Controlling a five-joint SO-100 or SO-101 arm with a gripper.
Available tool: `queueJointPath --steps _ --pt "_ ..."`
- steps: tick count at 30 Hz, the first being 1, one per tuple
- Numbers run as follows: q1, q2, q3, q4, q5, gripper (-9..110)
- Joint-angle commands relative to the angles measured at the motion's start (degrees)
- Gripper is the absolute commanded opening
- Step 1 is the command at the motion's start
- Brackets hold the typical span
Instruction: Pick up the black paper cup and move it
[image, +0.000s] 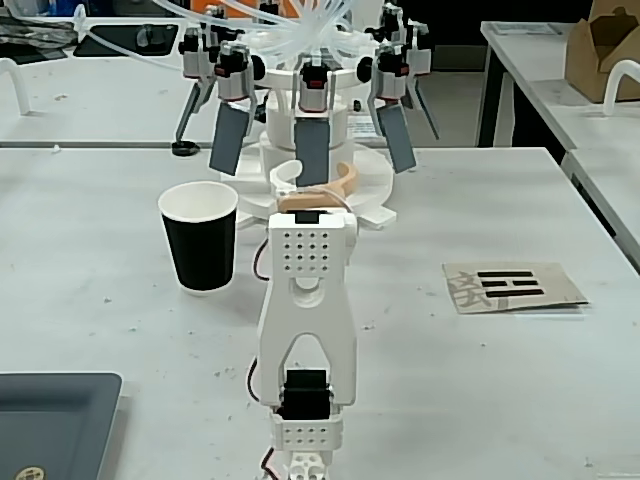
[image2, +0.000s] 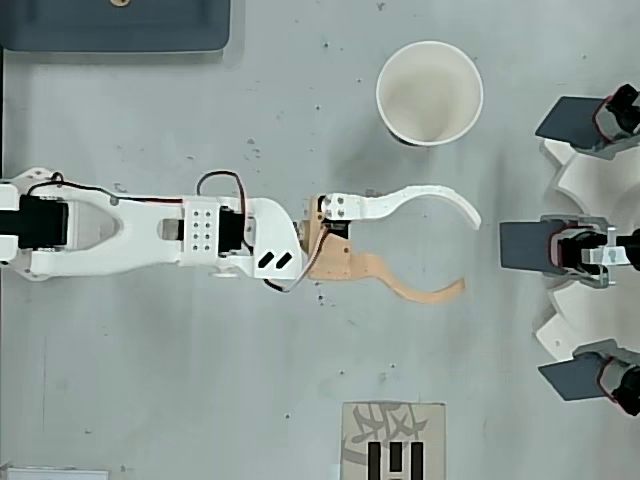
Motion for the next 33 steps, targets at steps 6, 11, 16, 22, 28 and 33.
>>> queueJointPath --steps 6,11,16,22,28,33 --pt "0.4 3.3 -0.4 -1.2 -0.5 12" --pt "0.4 3.1 -0.5 -1.2 -0.6 12" --pt "0.4 3.2 -0.4 -1.3 -0.7 12" --pt "0.4 4.0 1.0 -2.1 -0.8 12" --pt "0.5 6.6 4.2 -3.0 -0.8 12" --pt "1.1 9.1 7.7 -5.2 -0.8 12"
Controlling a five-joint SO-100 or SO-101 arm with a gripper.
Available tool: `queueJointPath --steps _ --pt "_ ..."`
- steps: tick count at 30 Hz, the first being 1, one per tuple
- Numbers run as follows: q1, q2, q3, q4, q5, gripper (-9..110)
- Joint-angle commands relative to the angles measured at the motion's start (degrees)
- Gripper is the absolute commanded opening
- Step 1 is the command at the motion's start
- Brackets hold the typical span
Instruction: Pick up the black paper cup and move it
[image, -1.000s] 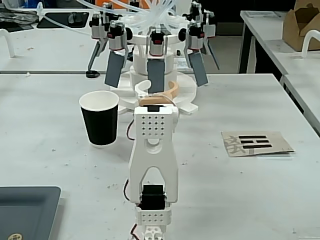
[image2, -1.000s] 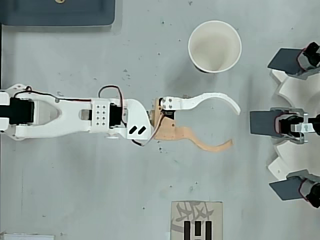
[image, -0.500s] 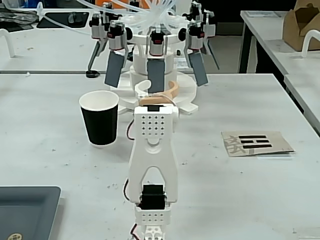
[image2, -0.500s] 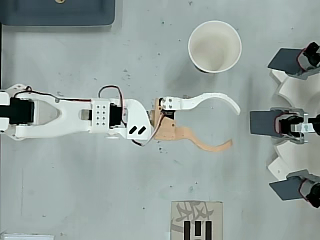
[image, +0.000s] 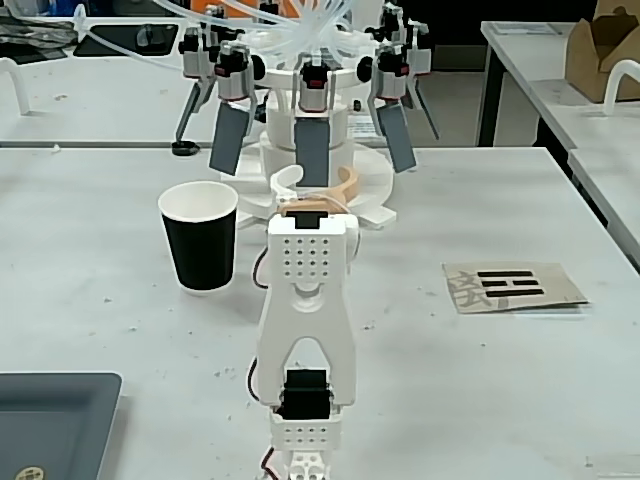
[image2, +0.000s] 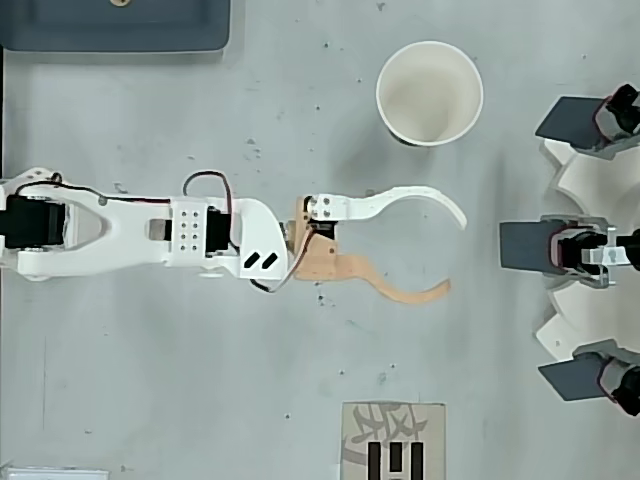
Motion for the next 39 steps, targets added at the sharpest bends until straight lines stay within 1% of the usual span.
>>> queueJointPath --steps 1,5,14,22,27,34,39 --pt "1.0 5.1 1.4 -2.1 -0.3 12" --pt "1.1 8.2 6.4 -4.0 -0.1 13" --pt "2.5 11.1 17.4 -15.7 0.9 16" --pt "2.5 16.3 30.1 -22.2 1.9 24" --pt "2.5 17.7 34.9 -25.3 3.3 31" --pt "2.3 20.1 41.2 -29.1 4.0 37" --pt "2.2 22.0 44.6 -29.7 4.0 41"
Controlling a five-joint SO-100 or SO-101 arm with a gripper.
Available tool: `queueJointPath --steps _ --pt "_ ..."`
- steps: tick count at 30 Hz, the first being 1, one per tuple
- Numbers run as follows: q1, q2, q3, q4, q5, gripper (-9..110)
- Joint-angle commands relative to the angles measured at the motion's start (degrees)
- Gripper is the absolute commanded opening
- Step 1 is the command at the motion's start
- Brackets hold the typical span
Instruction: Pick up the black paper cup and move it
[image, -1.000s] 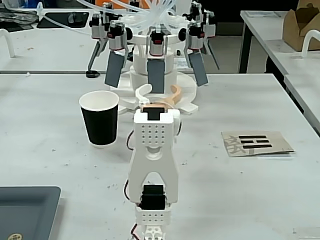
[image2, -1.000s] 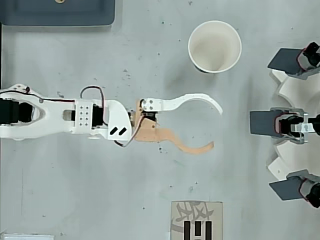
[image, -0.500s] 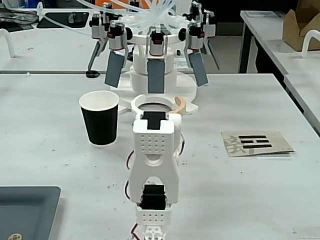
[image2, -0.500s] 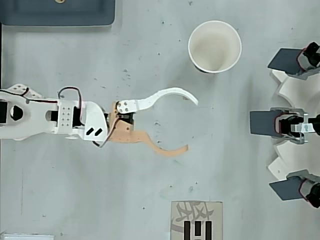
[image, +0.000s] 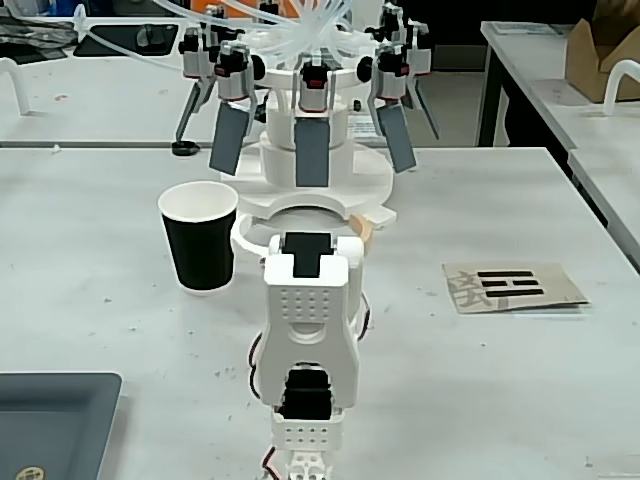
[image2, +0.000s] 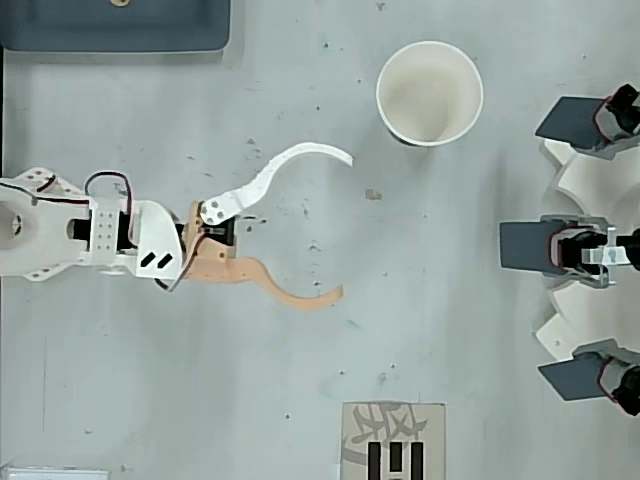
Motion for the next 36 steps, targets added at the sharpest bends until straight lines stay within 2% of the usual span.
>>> queueJointPath --steps 1,20,36 --pt "0.1 2.5 1.2 -1.7 0.3 41" --pt "-8.0 1.7 4.1 -2.6 -1.8 49" --pt "-12.4 -14.9 -14.8 -2.2 -2.0 53"
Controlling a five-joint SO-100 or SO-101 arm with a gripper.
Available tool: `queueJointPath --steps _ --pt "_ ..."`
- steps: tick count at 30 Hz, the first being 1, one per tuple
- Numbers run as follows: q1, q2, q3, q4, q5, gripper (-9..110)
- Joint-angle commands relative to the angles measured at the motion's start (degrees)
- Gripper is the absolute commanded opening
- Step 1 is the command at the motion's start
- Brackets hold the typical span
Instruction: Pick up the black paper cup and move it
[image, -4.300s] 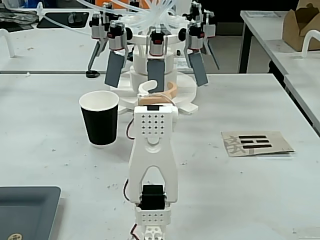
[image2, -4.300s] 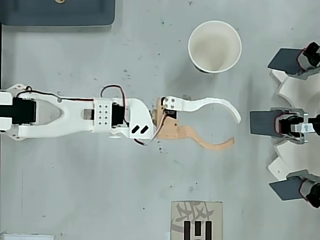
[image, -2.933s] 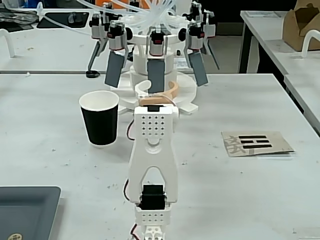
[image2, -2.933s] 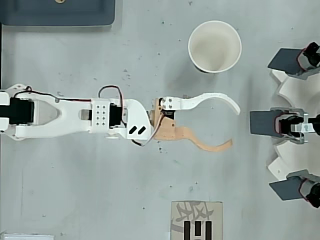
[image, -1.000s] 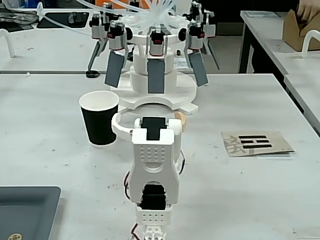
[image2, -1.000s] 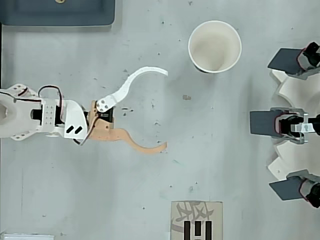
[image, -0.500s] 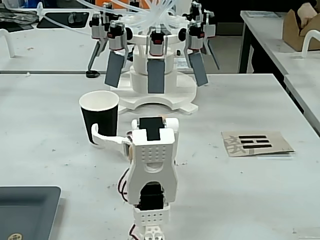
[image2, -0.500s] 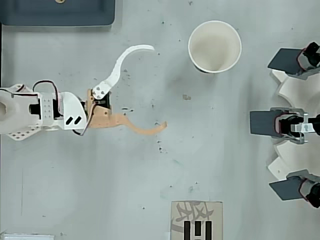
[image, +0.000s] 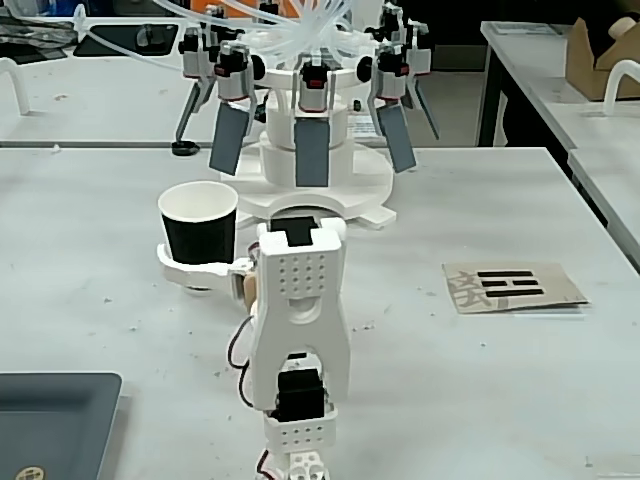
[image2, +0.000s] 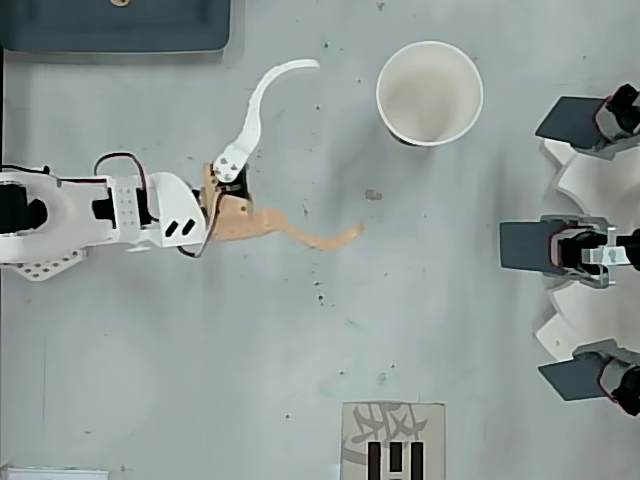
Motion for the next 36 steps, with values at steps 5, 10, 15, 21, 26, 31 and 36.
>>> queueJointPath --steps 5,10,15,21,26,31,36 --pt "-1.6 -6.0 -9.6 -0.6 -0.4 54" --pt "-2.1 -10.2 -14.3 -0.5 -0.4 54" --pt "-3.3 -14.9 -19.5 -0.5 -0.4 54" --pt "-4.5 -20.1 -25.8 -0.3 -0.4 53" --pt "-4.8 -24.3 -31.2 0.4 -0.2 53" --pt "-5.3 -27.0 -36.2 2.8 0.2 53" --pt "-5.8 -30.4 -41.4 5.1 0.4 53"
